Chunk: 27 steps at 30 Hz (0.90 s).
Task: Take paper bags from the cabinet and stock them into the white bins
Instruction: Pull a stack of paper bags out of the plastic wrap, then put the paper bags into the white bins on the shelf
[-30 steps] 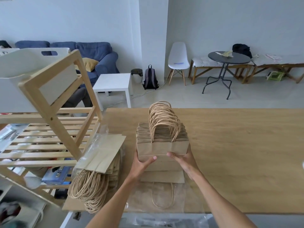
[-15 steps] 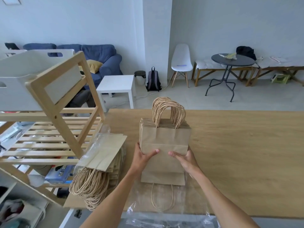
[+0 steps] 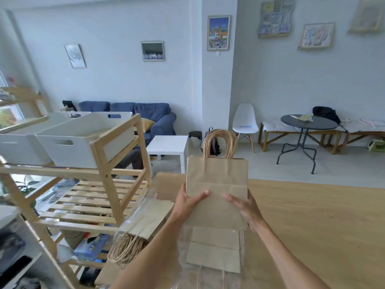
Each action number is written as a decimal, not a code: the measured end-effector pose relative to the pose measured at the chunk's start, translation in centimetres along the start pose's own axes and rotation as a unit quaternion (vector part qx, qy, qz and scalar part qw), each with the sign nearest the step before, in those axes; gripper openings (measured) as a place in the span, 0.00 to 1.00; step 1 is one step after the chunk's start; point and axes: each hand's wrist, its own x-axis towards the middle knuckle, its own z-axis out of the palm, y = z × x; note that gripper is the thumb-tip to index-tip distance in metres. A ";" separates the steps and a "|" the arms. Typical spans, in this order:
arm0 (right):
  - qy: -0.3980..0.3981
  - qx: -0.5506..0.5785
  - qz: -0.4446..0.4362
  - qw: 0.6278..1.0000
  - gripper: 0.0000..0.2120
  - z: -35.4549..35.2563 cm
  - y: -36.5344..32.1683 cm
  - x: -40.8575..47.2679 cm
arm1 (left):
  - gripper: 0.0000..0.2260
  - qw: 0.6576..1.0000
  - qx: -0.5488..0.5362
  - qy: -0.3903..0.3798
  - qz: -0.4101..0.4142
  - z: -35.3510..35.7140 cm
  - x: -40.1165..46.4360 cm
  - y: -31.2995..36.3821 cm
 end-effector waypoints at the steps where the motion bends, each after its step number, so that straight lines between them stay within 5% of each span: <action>1: -0.011 0.017 0.006 1.000 0.29 0.1 -0.4 -0.1 | 0.26 1.000 -0.003 0.005 0.002 -0.3 -0.2 0.4; 8: -0.120 0.054 0.088 0.987 0.19 1.9 -1.4 0.1 | 0.36 0.998 0.010 0.051 0.020 -3.4 -2.1 3.0; 22: -0.185 0.042 -0.016 0.982 0.26 15.4 -6.7 2.1 | 0.31 0.986 0.022 0.153 0.069 -15.0 -5.2 10.5; 27: -0.218 0.048 -0.048 0.974 0.21 22.0 -8.8 3.8 | 0.27 0.978 0.035 0.179 0.099 -20.9 -4.6 12.8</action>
